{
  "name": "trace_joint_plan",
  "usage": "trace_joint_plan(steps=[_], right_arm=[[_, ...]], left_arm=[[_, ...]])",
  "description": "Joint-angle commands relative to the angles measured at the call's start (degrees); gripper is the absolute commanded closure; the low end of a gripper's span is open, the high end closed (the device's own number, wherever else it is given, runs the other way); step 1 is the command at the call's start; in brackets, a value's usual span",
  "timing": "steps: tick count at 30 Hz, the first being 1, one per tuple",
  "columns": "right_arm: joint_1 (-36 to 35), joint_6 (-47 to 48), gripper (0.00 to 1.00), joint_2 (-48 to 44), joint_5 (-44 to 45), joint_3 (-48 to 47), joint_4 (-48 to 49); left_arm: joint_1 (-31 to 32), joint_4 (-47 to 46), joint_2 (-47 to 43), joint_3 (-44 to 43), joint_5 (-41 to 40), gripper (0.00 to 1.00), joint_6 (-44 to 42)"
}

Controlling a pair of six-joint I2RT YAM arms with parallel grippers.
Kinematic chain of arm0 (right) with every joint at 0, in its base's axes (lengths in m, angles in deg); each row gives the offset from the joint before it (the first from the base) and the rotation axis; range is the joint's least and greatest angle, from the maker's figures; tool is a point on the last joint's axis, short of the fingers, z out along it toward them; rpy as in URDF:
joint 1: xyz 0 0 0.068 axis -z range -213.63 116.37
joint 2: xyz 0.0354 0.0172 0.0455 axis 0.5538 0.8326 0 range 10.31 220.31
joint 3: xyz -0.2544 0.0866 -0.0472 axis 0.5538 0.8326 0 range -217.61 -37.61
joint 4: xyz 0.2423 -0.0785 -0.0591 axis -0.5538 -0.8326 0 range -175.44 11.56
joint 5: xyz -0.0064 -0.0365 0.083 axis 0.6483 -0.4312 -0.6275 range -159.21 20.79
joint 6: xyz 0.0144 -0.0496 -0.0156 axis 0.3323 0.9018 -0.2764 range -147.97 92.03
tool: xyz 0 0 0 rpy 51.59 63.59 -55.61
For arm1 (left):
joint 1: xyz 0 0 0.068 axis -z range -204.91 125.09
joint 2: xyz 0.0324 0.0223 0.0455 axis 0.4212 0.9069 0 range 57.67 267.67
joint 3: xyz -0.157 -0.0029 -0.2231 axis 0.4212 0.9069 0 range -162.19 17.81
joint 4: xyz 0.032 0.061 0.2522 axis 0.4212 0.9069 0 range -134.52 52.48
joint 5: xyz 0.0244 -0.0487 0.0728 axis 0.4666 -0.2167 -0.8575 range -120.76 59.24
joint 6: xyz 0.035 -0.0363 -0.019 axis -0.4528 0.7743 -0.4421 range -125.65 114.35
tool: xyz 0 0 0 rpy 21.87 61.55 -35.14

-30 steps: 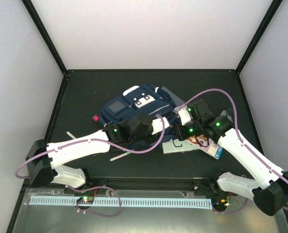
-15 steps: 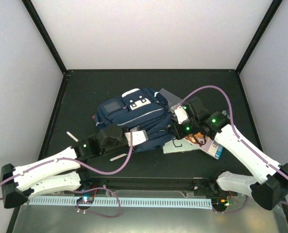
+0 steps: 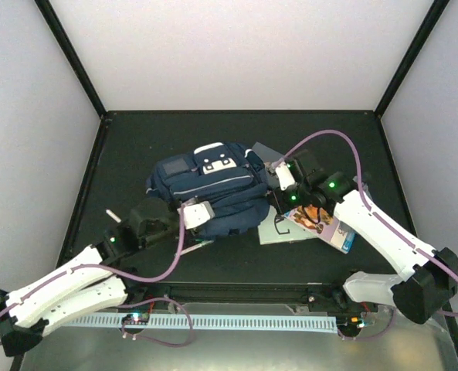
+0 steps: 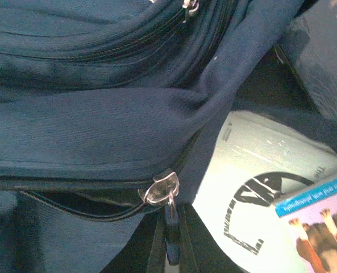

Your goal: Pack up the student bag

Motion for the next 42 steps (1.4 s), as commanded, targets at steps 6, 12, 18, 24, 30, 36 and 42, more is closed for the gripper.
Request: trace_joint_plan(steps=[6, 12, 18, 24, 30, 36, 42], right_arm=[[1.8, -1.3, 0.98, 0.7, 4.8, 1.2, 2.4], [2.5, -2.5, 0.98, 2.8, 4.5, 2.4, 6.7], [6.3, -1.5, 0.98, -2.6, 8.1, -5.3, 2.3], [6.6, -0.3, 0.98, -3.7, 9.1, -12.9, -6.3], [6.5, 1.4, 0.98, -9.5, -3.1, -13.7, -7.1], [6.0, 2.5, 0.98, -9.4, -13.1, -8.6, -6.3], [5.8, 3.6, 0.98, -8.6, -18.4, -8.1, -5.1]], left_arm=[[-7.8, -1.7, -8.3, -3.4, 5.8, 0.98, -0.4], [-11.7, -8.8, -12.2, 0.3, 12.1, 0.99, 4.0], [-12.3, -5.4, -9.4, -1.0, 12.3, 0.98, 2.6], [-13.1, -10.8, -10.8, 1.7, 16.0, 0.98, 1.5], [-13.3, -4.2, -2.8, -1.7, 12.1, 0.98, -0.1], [-13.3, 8.1, 4.6, -11.9, 29.7, 0.34, -3.8], [-11.8, 7.4, 4.2, -18.1, 28.6, 0.24, -1.0]])
